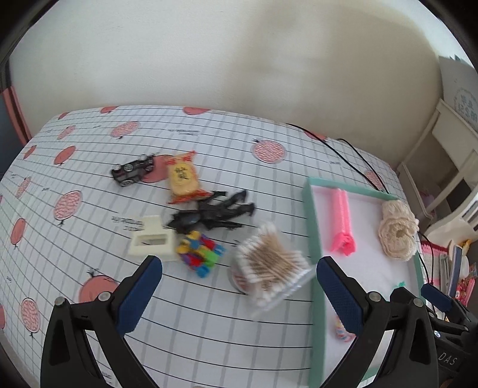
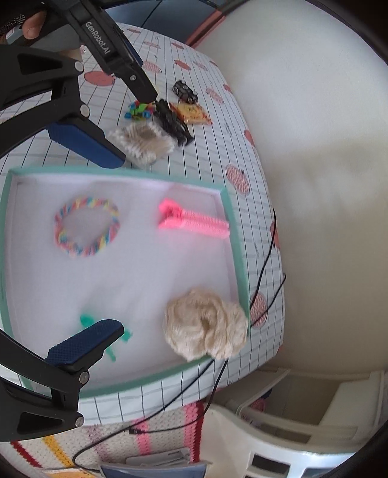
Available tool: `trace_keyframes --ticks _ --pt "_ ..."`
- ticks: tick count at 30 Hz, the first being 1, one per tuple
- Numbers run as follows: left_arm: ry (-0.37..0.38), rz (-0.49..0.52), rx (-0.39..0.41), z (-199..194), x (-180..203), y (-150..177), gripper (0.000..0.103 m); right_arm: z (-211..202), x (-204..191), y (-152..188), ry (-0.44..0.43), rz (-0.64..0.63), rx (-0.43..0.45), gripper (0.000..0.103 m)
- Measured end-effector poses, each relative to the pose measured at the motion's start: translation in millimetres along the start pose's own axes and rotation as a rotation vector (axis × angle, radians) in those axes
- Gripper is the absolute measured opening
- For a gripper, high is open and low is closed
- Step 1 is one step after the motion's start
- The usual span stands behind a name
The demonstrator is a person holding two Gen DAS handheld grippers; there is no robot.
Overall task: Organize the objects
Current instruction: 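Move the left tool to the cream hair clip while the right tool moves to the cotton-swab bag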
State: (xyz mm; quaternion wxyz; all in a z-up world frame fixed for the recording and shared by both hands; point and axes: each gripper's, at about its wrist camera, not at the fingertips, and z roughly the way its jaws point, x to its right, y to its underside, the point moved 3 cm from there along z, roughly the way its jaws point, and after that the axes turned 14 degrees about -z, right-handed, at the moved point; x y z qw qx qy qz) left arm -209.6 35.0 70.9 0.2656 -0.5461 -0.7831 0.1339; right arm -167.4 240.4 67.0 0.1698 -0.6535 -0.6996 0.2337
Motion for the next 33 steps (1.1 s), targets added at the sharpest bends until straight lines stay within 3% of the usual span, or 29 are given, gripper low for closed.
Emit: trace_keyframes --ticks 17,33 --pt "-0.071 -0.142 0.022 -5.3 -102.5 -34.6 0.103 26.9 -101.7 -22.7 -0.116 -0.123 -0.003 0.103" --pt "-0.057 -0.191 -0.03 18.0 -103.3 -44.2 0.103 33.5 -128.7 -44.0 -0.12 -0.213 -0.016 0.103"
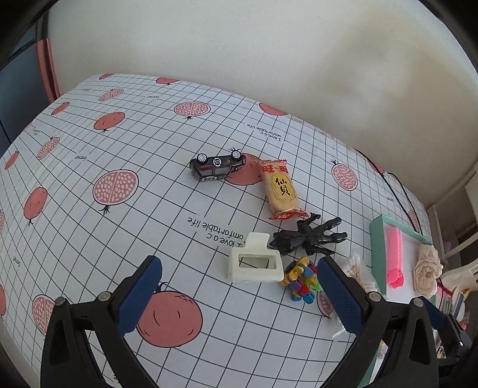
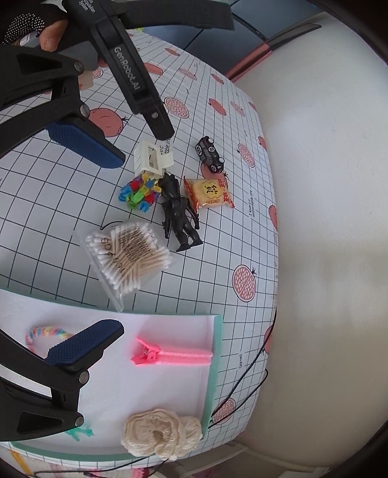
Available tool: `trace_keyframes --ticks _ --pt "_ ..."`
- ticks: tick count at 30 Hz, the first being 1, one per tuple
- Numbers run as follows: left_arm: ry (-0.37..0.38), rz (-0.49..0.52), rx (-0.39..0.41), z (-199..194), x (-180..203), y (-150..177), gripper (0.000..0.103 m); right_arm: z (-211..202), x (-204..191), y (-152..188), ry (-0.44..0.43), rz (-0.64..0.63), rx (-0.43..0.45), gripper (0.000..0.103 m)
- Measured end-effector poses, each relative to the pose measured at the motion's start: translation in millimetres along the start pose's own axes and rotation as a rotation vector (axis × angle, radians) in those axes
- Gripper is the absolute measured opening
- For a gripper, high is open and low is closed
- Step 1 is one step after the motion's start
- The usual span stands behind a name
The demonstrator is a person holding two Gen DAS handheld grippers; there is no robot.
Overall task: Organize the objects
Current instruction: 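Move the left tool to the cream hair clip while the right tool moves to the cotton-swab bag, then grasp the cream hair clip with the left tool while the right tool grasps the cotton-swab bag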
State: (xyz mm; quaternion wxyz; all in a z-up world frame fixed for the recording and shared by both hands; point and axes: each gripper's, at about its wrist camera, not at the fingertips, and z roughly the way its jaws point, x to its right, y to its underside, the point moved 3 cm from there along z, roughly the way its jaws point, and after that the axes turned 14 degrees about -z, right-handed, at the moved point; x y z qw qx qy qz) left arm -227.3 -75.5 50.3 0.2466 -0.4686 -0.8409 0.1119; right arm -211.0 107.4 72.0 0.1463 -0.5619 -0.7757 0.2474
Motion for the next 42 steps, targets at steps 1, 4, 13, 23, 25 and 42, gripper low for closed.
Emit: trace_keyframes --ticks 1,4,13,23,25,42 --pt "-0.008 -0.002 -0.007 3.3 0.7 -0.6 0.103 2.0 -0.7 -1.8 0.0 -0.007 -0.006 0.103" --pt "-0.015 -0.015 -0.038 14.0 2.1 -2.0 0.103 10.2 -2.0 -6.5 -0.009 -0.011 -0.027 0.103" --pt "-0.04 0.002 -0.078 40.6 11.1 -10.6 0.103 41.1 -2.6 -12.9 -0.034 -0.027 -0.085 0.102" --pt "-0.076 0.039 -0.134 67.3 14.4 -9.5 0.103 60.1 6.2 -15.1 -0.042 -0.026 -0.114 0.097" --pt "-0.072 0.033 -0.141 69.1 13.6 -7.8 0.103 62.1 6.9 -13.9 -0.041 -0.026 -0.118 0.096" --pt "-0.114 0.048 -0.136 71.1 11.2 -0.4 0.098 78.3 7.1 -5.8 -0.057 -0.004 -0.156 0.09"
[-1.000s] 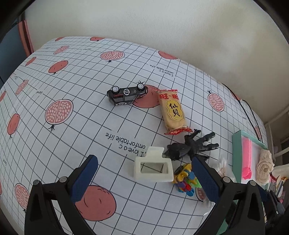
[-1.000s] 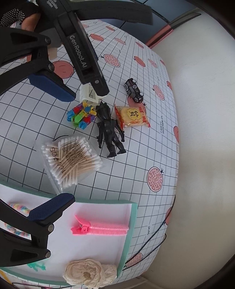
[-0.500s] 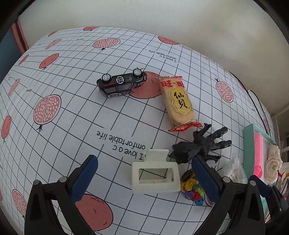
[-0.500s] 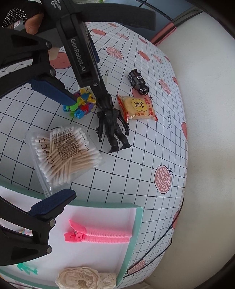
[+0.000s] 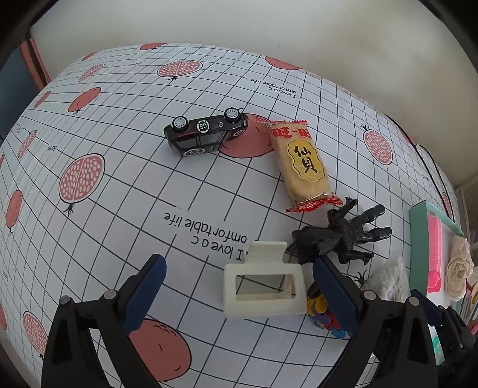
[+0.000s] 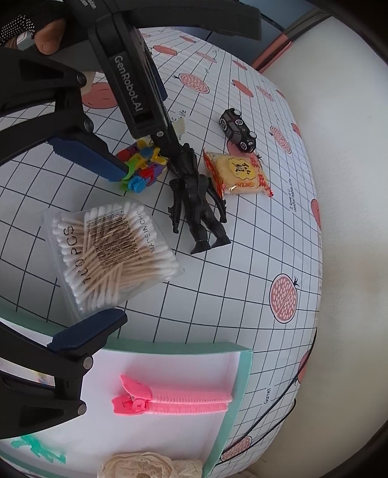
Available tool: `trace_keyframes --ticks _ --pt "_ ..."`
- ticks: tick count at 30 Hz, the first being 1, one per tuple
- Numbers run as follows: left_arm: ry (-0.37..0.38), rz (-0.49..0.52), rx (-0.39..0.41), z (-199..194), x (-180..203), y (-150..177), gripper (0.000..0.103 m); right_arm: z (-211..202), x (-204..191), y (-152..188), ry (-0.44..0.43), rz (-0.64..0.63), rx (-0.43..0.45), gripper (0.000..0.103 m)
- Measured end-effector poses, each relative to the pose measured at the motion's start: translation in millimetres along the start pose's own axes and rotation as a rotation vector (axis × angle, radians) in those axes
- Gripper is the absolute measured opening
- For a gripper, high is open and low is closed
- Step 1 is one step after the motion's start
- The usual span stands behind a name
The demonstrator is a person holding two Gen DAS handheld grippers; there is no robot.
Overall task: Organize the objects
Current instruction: 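Grasp the cream hair clip with the left tool while the right tool grasps the cotton-swab bag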
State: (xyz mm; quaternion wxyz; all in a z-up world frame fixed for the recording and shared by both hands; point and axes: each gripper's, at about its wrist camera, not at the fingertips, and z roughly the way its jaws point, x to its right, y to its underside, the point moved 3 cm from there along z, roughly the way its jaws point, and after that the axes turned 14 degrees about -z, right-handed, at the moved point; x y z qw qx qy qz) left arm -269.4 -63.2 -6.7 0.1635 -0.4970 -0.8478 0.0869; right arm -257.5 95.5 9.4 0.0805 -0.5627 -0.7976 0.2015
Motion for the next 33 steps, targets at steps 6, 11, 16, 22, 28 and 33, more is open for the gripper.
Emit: trace_keyframes --ticks 6,11,16,22,28,33 --pt "-0.026 0.011 0.001 0.4 0.1 2.4 0.096 6.1 1.0 2.5 0.005 0.003 -0.016 0.087" --pt "-0.034 0.008 -0.003 1.8 -0.3 4.3 0.095 10.6 -1.8 3.5 0.019 -0.011 -0.029 0.087" --pt "-0.057 0.017 -0.008 3.9 0.2 6.8 0.079 11.6 -3.3 3.0 0.029 -0.022 -0.034 0.086" --pt "-0.072 0.021 0.003 0.3 0.9 7.5 0.068 14.2 -4.9 0.6 0.034 -0.031 -0.043 0.082" --pt "-0.089 0.026 0.011 -3.4 -2.0 9.9 0.059 14.0 -1.5 -1.7 0.05 -0.027 -0.043 0.073" --pt "-0.09 0.012 0.018 -3.3 -0.1 5.1 0.052 13.6 -1.4 -1.4 0.073 -0.027 -0.045 0.065"
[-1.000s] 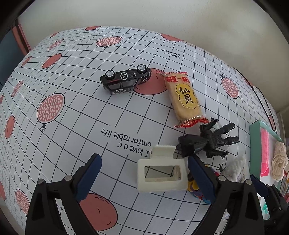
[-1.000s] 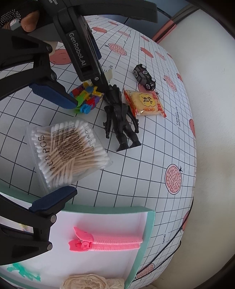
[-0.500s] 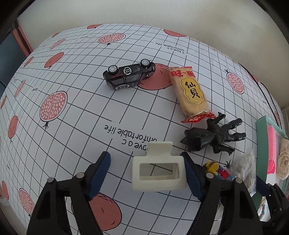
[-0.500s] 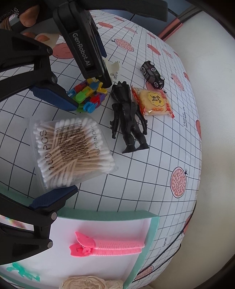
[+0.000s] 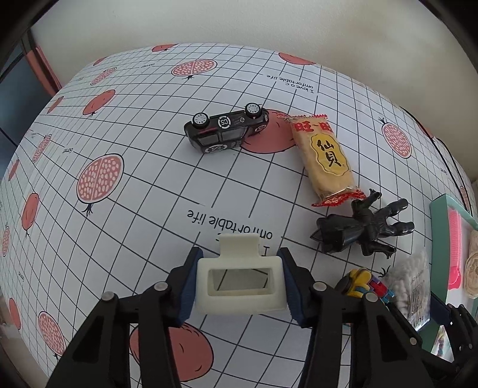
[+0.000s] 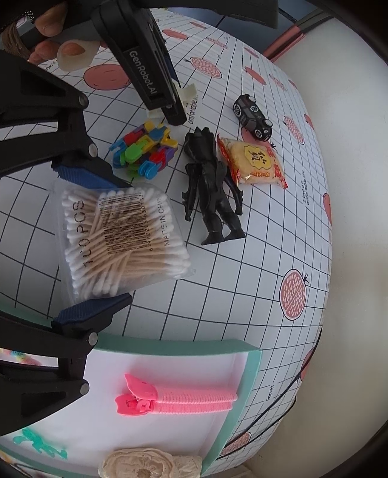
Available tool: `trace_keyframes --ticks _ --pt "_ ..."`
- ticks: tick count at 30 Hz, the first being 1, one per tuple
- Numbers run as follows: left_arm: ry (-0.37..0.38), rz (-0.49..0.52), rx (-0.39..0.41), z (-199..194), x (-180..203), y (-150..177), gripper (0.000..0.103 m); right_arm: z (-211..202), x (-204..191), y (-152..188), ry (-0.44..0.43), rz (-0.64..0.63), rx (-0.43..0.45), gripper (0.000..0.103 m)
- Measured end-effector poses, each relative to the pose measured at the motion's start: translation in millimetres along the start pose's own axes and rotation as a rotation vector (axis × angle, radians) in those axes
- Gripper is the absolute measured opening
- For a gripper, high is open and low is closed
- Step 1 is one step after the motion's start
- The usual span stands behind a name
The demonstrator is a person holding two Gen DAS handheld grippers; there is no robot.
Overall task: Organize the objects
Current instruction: 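Grasp the cream hair clip with the left tool while the right tool grasps the cotton-swab bag, then carry the cream clip with the left tool while the right tool carries the swab bag over the tray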
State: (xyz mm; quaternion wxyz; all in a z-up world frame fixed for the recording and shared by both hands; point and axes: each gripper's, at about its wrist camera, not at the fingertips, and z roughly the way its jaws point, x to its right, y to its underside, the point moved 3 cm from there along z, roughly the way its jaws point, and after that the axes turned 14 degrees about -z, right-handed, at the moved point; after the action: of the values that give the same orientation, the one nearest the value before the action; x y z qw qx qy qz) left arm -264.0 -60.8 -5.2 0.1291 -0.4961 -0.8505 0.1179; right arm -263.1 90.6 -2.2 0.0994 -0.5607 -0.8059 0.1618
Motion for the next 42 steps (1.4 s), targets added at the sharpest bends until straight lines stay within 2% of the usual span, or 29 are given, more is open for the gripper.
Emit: trace_keyframes --ticks 7,14,30,35,42 --pt "0.008 -0.016 -0.006 2.9 -9.9 -4.5 0.052 -2.7 3.1 1.5 -0.002 0.015 0.0 0.057" --pt "0.014 -0.043 -0.009 -0.8 -12.9 -6.5 0.052 -7.3 1.9 1.4 -0.016 0.016 0.0 0.055" --pt "0.079 -0.074 0.096 -46.0 -15.0 -34.8 0.052 -60.1 0.8 -15.1 -0.037 0.025 0.106 0.055" --pt "0.108 -0.074 0.138 -69.8 -7.8 -36.5 0.052 -76.9 14.2 -13.6 -0.031 0.05 0.134 0.055" --pt "0.172 -0.048 0.182 -100.7 15.9 -32.1 0.052 -97.2 53.6 -0.3 0.009 0.113 0.151 0.055"
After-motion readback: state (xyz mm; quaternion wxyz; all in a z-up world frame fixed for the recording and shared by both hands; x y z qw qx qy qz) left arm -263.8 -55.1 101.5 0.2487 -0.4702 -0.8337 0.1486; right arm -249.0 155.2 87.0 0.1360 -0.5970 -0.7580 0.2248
